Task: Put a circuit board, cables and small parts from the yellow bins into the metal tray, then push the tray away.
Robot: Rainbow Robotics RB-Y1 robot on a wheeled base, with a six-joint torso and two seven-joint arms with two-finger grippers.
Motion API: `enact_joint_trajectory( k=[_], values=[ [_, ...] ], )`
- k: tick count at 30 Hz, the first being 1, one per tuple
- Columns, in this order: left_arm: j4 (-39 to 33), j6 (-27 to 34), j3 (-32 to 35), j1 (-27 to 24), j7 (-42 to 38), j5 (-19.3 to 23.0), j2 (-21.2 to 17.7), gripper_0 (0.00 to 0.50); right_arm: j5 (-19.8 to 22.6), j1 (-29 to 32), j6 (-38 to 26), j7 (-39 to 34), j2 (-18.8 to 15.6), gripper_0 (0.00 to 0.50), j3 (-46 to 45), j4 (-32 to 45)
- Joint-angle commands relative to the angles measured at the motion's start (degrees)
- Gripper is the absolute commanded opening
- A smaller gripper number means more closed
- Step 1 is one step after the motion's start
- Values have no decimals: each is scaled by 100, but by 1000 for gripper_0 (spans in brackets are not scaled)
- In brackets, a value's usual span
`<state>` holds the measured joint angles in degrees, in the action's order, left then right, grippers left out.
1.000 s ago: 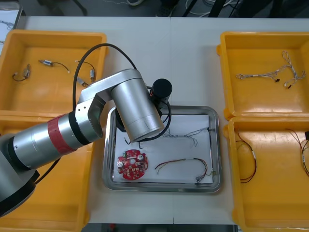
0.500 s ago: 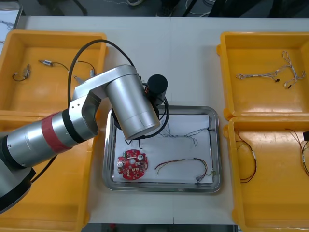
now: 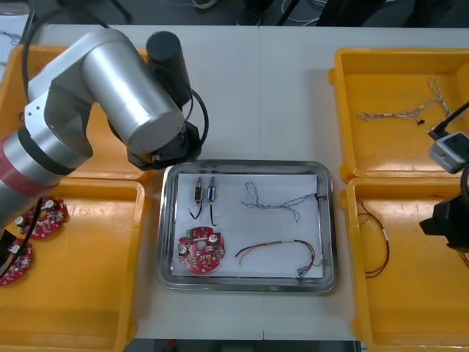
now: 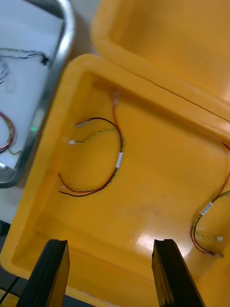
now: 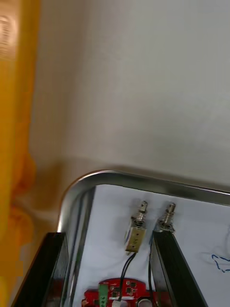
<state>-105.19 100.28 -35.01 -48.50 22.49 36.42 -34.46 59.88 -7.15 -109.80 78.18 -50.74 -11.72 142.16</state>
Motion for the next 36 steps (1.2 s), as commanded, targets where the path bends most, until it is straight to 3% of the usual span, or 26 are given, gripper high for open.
enact_joint_trajectory(
  k=[1,10,22,30,36],
  values=[
    [-257,387,698,-90,774,357,-448,500,235,-559,125,162,-402,500,741,374],
    [-300,967,1585,-81,1495,1060,-1028,500,94,-1596,406,391,-489,500,2305,593],
    [-643,972,2745,490,2462,1772,-1590,500,-477,-2985,1092,734,-340,500,4766,295],
    [-1320,972,3229,1378,2805,2045,-1977,500,-442,-3635,1110,883,398,500,5777,-532],
    [-1680,972,3686,2090,3385,2071,-2118,500,-407,-3829,1110,927,934,500,6006,-1076]
  ],
)
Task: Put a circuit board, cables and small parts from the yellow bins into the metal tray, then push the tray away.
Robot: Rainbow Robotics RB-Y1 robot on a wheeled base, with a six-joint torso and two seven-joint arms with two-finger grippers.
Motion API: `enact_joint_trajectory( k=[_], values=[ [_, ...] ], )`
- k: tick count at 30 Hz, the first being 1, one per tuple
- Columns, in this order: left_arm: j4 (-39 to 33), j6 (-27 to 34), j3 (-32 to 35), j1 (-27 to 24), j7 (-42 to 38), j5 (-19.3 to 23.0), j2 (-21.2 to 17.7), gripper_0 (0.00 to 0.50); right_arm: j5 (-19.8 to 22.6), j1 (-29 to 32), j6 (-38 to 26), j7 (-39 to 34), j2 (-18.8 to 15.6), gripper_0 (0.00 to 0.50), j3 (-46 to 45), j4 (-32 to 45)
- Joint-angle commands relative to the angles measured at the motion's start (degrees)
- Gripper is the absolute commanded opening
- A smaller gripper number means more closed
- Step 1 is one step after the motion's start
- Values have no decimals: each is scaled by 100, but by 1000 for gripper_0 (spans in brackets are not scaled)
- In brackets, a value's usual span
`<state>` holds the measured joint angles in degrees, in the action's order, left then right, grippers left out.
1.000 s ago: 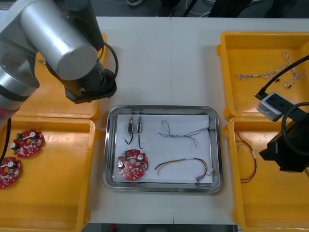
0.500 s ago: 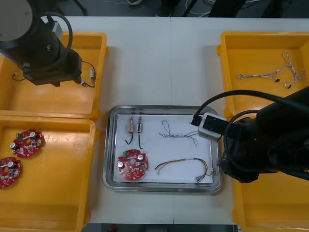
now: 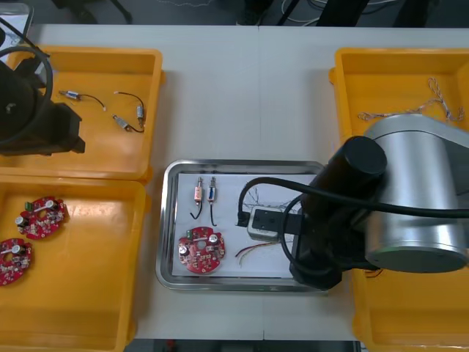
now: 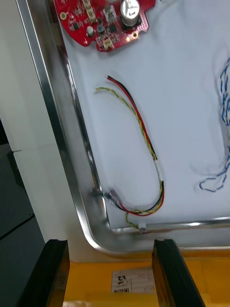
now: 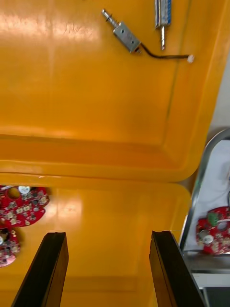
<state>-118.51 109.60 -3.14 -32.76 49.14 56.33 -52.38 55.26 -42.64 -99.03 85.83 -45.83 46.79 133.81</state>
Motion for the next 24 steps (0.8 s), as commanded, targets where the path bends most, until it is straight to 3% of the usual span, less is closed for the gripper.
enact_joint_trajectory(
  k=[1,7,15,24],
  values=[
    [-374,40,604,622,808,107,-343,500,55,-280,33,179,548,500,172,-347],
    [-401,40,1149,1070,1238,159,-387,500,-112,-385,51,258,918,500,454,-663],
    [-401,40,1518,1439,1405,133,-422,500,-516,-684,675,285,988,500,1429,-962],
    [-445,40,1861,1861,1792,124,-422,500,-876,-965,1141,294,1331,500,2185,-1446]
  ],
)
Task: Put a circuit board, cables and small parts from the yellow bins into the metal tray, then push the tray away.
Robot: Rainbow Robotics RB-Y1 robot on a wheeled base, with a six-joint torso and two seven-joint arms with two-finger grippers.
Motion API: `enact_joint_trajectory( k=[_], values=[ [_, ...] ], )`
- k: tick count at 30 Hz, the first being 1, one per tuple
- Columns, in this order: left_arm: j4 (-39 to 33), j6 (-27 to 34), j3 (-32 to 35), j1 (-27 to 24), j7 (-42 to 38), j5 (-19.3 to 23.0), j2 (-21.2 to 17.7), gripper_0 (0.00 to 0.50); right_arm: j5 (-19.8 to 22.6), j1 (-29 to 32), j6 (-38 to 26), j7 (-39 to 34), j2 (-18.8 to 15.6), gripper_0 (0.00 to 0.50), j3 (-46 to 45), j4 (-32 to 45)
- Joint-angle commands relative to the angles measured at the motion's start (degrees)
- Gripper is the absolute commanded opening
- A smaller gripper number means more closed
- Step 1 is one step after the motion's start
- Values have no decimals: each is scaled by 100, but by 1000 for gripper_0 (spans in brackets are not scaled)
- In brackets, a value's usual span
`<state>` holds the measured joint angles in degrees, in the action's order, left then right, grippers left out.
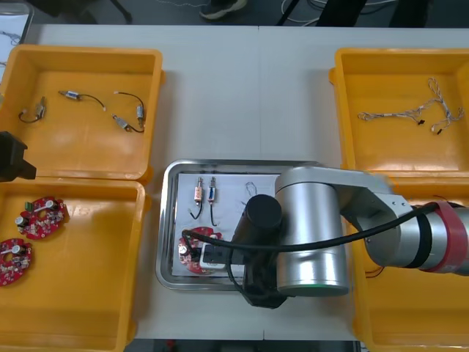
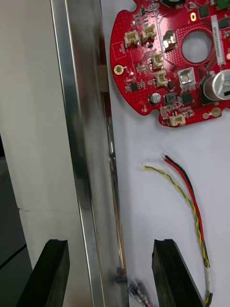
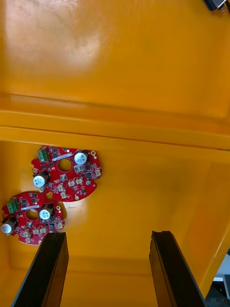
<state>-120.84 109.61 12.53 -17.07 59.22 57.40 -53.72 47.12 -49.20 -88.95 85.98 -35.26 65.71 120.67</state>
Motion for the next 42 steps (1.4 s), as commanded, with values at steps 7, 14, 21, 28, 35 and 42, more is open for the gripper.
enact_joint_trajectory(
  k=[7,14,21,28,35,42],
  values=[
    [-458,39,338,626,872,-71,-288,500,-362,-380,185,243,564,500,698,-378],
    [-661,39,364,819,889,-124,-279,500,-450,-415,193,261,582,500,891,-378],
    [-661,39,364,863,889,-186,-279,500,-713,-415,220,226,582,500,1076,-378],
    [-661,39,364,863,889,-186,-279,500,-880,-415,228,217,643,500,1190,-378],
    [-661,39,364,863,889,-186,-279,500,-968,-415,237,191,731,500,1234,-475],
    [-661,39,364,863,889,-186,-279,500,-1030,-406,237,173,915,500,1234,-685]
  ],
)
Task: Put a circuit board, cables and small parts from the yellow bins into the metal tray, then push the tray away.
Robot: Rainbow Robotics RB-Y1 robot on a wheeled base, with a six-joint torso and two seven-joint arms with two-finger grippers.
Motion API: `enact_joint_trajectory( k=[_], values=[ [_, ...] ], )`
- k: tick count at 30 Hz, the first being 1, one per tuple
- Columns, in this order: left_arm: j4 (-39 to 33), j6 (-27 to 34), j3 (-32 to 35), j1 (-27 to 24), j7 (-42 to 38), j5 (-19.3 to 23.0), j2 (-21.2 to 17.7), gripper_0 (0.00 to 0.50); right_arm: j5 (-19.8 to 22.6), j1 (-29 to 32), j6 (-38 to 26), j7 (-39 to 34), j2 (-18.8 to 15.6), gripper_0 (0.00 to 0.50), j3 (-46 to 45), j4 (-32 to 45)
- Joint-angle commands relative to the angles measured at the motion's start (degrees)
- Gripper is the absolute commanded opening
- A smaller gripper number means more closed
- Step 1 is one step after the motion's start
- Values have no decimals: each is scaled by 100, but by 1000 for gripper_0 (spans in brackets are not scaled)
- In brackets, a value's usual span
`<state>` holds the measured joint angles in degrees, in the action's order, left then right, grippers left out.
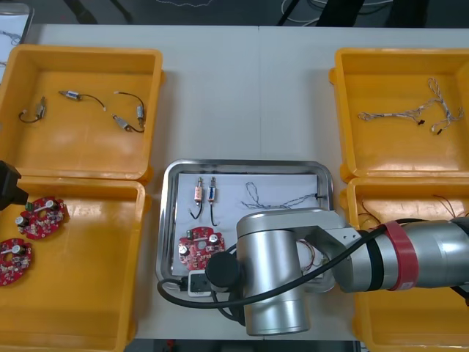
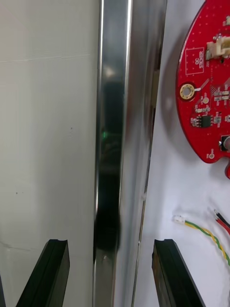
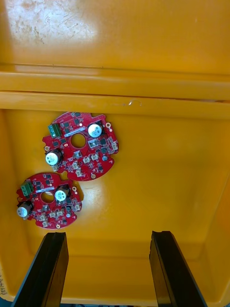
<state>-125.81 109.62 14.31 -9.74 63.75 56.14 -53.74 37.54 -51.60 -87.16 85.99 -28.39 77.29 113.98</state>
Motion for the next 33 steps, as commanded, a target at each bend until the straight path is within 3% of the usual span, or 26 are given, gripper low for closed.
enact_joint_trajectory(
  k=[1,8,9,12,13,14,15,16,17,19,28,33],
  values=[
    [-163,38,186,131,437,-59,-278,500,-107,-175,59,155,238,500,85,-16],
    [-163,38,186,131,437,-59,-278,500,-116,-167,50,147,238,500,76,-7],
    [-163,38,186,131,437,-59,-278,500,-116,-167,50,147,229,482,76,-7],
    [-163,38,186,131,437,-59,-278,500,-151,-175,41,147,203,349,76,28],
    [-163,38,186,131,437,-59,-278,500,-195,-175,32,147,168,255,85,72],
    [-163,38,186,131,437,-59,-278,500,-195,-175,32,147,168,255,85,72],
    [-163,38,186,131,437,-59,-278,500,-195,-175,24,147,115,162,76,116],
    [-163,38,186,131,437,-59,-278,500,-204,-175,24,155,97,125,85,134],
    [-163,38,186,131,437,-59,-278,500,-204,-175,24,173,27,38,76,178],
    [-163,38,186,131,437,-59,-278,500,-204,-175,24,182,-17,2,76,213],
    [-163,38,186,131,437,-59,-278,500,-371,-184,32,226,-96,0,76,257],
    [-163,38,186,131,437,-59,-278,500,-247,-298,32,278,-122,0,32,151]
  ],
)
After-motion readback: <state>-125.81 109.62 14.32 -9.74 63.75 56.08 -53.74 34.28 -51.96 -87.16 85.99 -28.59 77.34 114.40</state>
